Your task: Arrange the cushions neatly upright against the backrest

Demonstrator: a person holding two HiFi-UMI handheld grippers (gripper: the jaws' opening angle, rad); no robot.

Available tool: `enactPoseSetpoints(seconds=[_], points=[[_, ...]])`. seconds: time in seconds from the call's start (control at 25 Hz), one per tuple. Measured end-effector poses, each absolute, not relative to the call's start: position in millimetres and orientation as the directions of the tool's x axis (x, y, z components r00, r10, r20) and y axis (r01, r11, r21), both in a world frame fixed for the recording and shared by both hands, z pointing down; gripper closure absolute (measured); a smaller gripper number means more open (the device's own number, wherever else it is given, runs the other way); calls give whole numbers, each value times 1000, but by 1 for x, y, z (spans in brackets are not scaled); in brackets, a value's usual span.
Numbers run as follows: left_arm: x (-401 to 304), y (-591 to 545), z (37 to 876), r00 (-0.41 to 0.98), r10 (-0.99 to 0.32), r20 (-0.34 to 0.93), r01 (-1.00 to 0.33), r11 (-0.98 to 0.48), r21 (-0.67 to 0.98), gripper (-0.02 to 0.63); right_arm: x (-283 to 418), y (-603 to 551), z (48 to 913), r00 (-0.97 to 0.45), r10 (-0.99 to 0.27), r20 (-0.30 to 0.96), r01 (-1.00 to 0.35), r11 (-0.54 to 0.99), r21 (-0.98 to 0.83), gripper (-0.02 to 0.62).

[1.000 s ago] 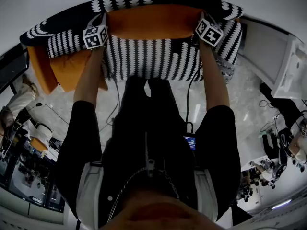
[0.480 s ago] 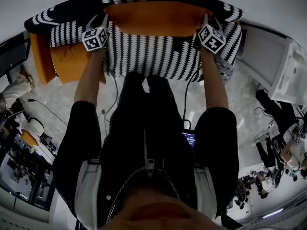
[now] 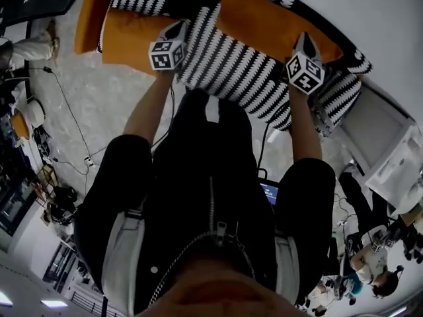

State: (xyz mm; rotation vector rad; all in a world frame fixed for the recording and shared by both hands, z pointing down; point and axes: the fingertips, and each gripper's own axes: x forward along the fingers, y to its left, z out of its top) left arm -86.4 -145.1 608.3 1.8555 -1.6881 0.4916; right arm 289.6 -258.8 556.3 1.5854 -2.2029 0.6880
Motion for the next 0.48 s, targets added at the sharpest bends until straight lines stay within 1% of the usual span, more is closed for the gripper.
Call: enactPoseSetpoints(seconds=[0.12, 0.24, 0.48], points=[[-121, -109, 607, 104, -776, 622, -985, 5, 171, 595, 223, -237, 556, -408, -734, 543, -911, 362, -196, 592], [-170, -77, 604, 78, -784, 616, -983, 43, 180, 595, 150, -213, 553, -472, -685, 555, -874, 445, -194, 592], [-265, -14, 605, 70, -795, 603, -978, 65, 199, 595, 28, -152, 551, -523, -638, 566, -831, 529, -171, 592]])
